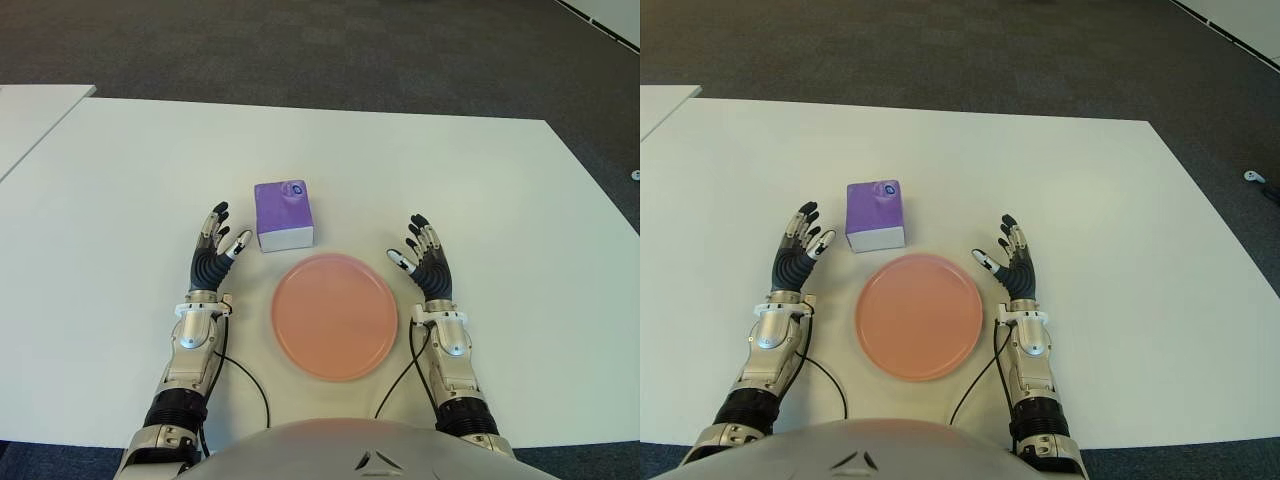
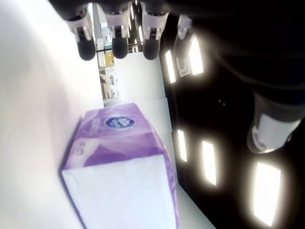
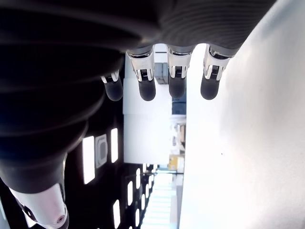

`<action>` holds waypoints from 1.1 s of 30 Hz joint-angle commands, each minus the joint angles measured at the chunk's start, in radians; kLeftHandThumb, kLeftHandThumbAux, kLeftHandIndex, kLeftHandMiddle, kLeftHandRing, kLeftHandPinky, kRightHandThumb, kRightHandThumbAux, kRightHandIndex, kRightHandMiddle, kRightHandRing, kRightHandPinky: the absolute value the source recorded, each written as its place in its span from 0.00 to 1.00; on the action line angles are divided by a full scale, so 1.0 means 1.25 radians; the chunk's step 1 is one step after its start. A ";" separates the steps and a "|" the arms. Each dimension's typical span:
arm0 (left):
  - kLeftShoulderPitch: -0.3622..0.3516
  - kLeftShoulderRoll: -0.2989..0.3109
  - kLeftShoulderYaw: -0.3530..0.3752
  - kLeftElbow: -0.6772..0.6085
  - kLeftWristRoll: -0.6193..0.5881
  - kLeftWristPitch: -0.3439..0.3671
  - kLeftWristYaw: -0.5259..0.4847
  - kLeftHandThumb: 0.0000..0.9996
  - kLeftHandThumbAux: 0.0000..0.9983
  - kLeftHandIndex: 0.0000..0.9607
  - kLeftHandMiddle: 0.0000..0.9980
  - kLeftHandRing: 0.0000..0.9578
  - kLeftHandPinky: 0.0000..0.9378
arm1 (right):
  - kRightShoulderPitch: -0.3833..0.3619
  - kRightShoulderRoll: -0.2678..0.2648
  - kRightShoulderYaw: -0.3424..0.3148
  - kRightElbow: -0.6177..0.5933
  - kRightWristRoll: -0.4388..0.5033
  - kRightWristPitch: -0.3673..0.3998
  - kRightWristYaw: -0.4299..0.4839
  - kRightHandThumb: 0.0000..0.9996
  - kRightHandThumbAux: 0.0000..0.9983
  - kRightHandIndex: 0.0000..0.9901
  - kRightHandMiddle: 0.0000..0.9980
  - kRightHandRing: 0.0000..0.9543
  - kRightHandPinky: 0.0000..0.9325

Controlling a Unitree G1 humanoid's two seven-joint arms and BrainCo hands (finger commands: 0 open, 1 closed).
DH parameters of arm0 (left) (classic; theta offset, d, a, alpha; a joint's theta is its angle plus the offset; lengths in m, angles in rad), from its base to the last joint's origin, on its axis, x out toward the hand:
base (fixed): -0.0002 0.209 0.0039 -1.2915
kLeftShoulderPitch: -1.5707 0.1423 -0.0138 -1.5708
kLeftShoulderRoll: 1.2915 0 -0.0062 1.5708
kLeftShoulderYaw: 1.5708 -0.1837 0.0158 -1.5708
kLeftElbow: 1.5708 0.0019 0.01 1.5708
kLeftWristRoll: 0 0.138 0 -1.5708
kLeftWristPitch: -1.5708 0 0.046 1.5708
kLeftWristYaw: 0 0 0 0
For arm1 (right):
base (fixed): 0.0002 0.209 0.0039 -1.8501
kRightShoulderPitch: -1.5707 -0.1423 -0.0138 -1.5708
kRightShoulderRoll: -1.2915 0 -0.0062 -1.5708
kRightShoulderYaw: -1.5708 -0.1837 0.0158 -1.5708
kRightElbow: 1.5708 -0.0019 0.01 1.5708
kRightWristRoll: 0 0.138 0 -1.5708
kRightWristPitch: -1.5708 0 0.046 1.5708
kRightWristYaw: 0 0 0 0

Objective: Put the tissue paper into the plate.

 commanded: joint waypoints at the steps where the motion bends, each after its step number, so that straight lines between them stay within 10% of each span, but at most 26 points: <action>1: 0.035 -0.003 0.000 0.037 0.001 0.007 -0.008 0.00 0.51 0.00 0.00 0.00 0.00 | 0.073 0.007 0.001 0.081 -0.001 0.059 -0.001 0.00 0.72 0.00 0.00 0.00 0.03; 21: -0.001 0.035 0.014 0.053 0.029 0.002 0.012 0.00 0.49 0.00 0.00 0.00 0.00 | 0.061 0.010 0.007 0.097 -0.012 0.052 -0.013 0.00 0.72 0.00 0.00 0.00 0.03; 33: -0.175 0.270 0.031 0.100 0.207 -0.038 0.078 0.05 0.48 0.00 0.00 0.00 0.00 | 0.048 0.012 0.013 0.102 -0.013 0.052 -0.012 0.00 0.72 0.00 0.00 0.00 0.03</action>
